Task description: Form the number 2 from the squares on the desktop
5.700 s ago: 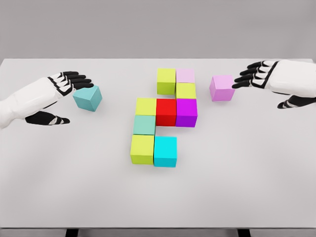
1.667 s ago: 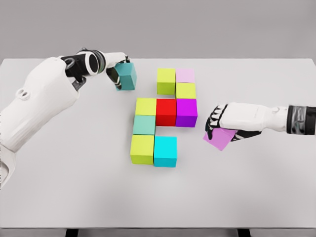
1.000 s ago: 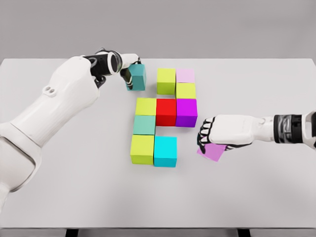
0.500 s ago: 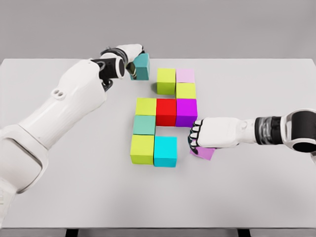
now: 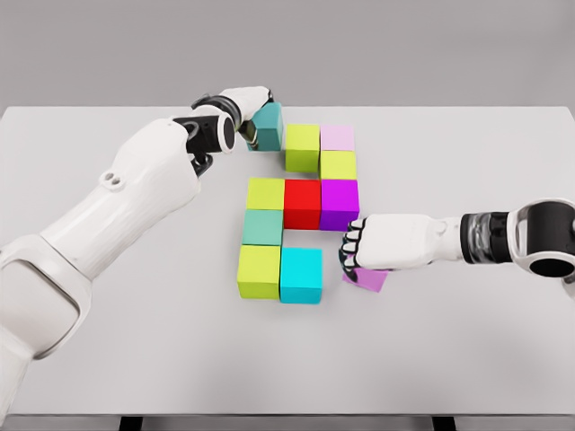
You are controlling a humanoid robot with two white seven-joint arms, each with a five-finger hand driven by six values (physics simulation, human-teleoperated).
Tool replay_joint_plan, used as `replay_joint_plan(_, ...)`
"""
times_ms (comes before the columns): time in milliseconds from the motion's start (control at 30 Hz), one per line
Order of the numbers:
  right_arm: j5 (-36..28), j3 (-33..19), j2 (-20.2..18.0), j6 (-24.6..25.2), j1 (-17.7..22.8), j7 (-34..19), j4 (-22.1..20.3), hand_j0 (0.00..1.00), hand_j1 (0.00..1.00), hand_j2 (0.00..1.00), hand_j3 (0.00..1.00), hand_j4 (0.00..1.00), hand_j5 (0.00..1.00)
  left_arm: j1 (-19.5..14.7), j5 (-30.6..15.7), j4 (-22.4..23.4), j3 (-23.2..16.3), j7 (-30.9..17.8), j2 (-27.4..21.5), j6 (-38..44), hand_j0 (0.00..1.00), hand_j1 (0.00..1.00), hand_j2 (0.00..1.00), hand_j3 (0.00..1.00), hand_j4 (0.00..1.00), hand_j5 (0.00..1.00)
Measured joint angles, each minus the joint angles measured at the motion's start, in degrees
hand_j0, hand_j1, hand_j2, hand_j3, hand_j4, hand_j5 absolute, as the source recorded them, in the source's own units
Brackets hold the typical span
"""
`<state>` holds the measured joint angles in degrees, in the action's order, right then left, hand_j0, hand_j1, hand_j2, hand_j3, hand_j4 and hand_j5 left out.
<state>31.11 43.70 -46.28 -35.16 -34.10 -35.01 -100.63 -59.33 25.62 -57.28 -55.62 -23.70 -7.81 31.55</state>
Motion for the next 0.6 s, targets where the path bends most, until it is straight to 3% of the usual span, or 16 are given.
replay_joint_plan(67,-0.92,0.0,0.0,0.0,0.0,-0.01,-0.02,0.48,0.48,0.48,0.48,0.48,0.48,0.61,-0.07,-0.24,0.09,-0.09,-0.1,0.12,0.47,0.47,0.47,0.47,0.47,0.47)
replay_joint_plan(100,-1.39,0.0,0.0,0.0,0.0,-0.01,-0.02,0.53,0.53,0.53,0.53,0.53,0.53,0.79,-0.1,-0.33,0.24,-0.13,-0.15,0.16,0.47,0.47,0.47,0.47,0.47,0.47)
replay_joint_plan(133,-1.75,0.0,-0.01,0.01,0.09,-0.01,-0.02,0.68,0.68,0.68,0.68,0.68,0.68,1.05,-0.12,-0.42,0.38,-0.15,-0.18,0.18,0.47,0.47,0.47,0.47,0.47,0.47)
replay_joint_plan(167,-1.99,0.0,-0.03,0.01,0.0,-0.01,-0.02,1.0,1.0,1.0,1.0,1.0,1.0,1.05,-0.12,-0.48,0.51,-0.16,-0.22,0.19,0.47,0.47,0.47,0.47,0.47,0.47)
replay_joint_plan(367,-4.25,-1.96,-1.0,0.01,-0.53,-0.01,0.02,1.0,1.0,1.0,1.0,1.0,1.0,1.93,-0.12,-1.0,0.88,-0.25,-0.64,0.25,0.5,0.5,0.5,0.5,0.5,0.5)
replay_joint_plan(467,-5.01,-6.44,-2.59,0.0,-0.44,-0.01,0.08,1.0,1.0,1.0,1.0,1.0,1.0,1.93,-0.03,-1.18,0.97,-0.23,-0.85,0.28,0.73,0.73,0.73,0.73,0.73,0.73)
replay_joint_plan(533,-6.92,-10.41,-4.5,0.01,0.35,-0.01,0.32,1.0,1.0,1.0,1.0,1.0,1.0,2.02,0.02,-1.21,0.99,-0.19,-0.9,0.3,0.83,0.83,0.83,0.83,0.83,0.83)
replay_joint_plan(600,-8.88,-12.41,-7.64,-0.01,3.6,-0.02,0.4,1.0,1.0,1.0,1.0,1.0,1.0,2.02,0.08,-1.23,1.01,-0.17,-0.94,0.35,0.86,0.86,0.86,0.86,0.86,0.86)
